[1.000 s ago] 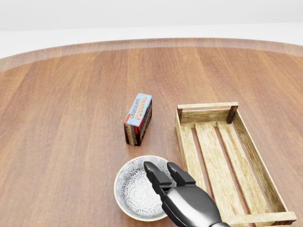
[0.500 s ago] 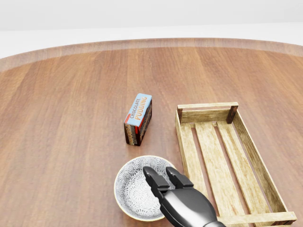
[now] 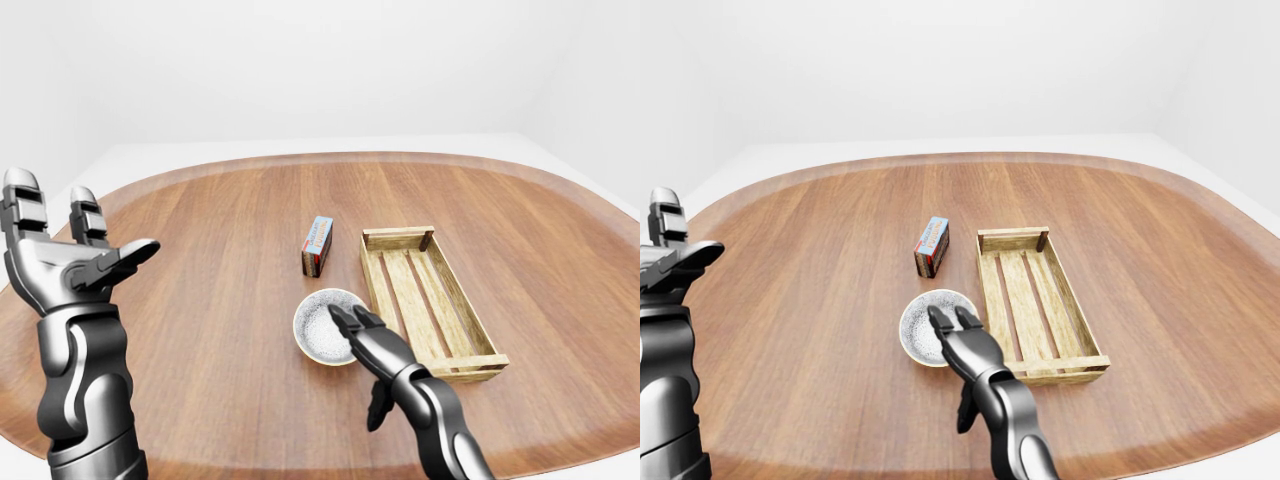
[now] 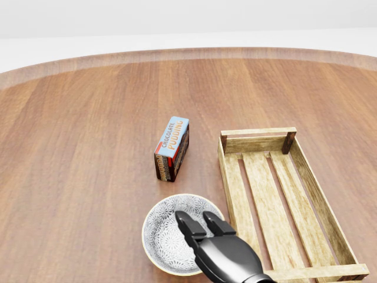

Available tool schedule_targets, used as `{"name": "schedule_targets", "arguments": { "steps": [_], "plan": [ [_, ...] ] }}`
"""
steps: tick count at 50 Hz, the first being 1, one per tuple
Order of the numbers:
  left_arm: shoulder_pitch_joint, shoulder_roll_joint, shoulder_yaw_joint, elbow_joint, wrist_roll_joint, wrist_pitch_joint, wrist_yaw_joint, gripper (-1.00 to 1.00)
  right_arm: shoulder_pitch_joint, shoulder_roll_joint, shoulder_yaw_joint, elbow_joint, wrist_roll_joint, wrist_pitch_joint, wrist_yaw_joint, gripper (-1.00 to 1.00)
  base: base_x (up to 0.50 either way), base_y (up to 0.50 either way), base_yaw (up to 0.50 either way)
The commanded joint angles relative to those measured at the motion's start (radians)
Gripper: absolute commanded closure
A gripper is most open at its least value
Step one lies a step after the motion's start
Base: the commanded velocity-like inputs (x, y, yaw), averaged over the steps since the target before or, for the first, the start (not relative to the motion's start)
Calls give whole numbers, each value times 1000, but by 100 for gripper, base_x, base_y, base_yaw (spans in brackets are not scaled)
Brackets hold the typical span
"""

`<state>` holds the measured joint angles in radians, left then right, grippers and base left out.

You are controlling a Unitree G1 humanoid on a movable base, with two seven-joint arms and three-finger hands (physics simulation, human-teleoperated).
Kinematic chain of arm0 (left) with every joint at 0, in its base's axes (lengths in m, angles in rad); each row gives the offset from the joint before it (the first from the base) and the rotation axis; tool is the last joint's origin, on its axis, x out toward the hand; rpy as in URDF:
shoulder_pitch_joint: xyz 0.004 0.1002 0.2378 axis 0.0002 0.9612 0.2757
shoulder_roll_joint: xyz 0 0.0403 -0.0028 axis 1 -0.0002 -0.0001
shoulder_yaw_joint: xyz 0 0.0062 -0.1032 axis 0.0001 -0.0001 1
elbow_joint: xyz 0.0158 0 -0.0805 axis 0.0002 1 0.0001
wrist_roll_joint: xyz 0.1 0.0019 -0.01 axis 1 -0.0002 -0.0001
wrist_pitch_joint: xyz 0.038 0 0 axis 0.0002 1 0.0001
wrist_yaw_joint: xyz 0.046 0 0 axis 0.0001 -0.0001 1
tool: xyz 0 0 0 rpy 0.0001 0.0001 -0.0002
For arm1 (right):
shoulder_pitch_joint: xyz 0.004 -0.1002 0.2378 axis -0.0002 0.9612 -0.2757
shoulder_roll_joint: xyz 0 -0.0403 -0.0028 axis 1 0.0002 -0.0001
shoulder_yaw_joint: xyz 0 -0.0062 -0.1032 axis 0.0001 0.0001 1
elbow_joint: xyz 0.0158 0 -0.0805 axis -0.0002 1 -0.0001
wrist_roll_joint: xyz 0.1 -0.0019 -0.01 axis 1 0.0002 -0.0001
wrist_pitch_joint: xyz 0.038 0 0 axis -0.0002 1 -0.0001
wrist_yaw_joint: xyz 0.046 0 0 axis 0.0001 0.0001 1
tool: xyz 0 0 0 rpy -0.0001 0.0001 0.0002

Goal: Pick up the bowl on the left and put it in the tray.

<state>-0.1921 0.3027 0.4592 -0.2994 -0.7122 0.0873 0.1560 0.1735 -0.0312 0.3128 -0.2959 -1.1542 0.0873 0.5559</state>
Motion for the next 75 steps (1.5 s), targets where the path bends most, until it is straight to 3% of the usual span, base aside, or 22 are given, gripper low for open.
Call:
{"name": "schedule_targets", "arguments": {
  "steps": [1,34,75],
  "plan": [
    [1,0,0,-1,-1,0,0,-100,-10,4,14,28,-8,0,-7,-100,0,0,0],
    [8,-5,3,-5,-3,0,-2,-100,-32,9,12,78,-52,0,33,-100,0,0,0],
    [4,1,6,-6,-13,0,4,-100,-93,32,-1,233,-84,0,13,-100,0,0,0]
  ]
}}
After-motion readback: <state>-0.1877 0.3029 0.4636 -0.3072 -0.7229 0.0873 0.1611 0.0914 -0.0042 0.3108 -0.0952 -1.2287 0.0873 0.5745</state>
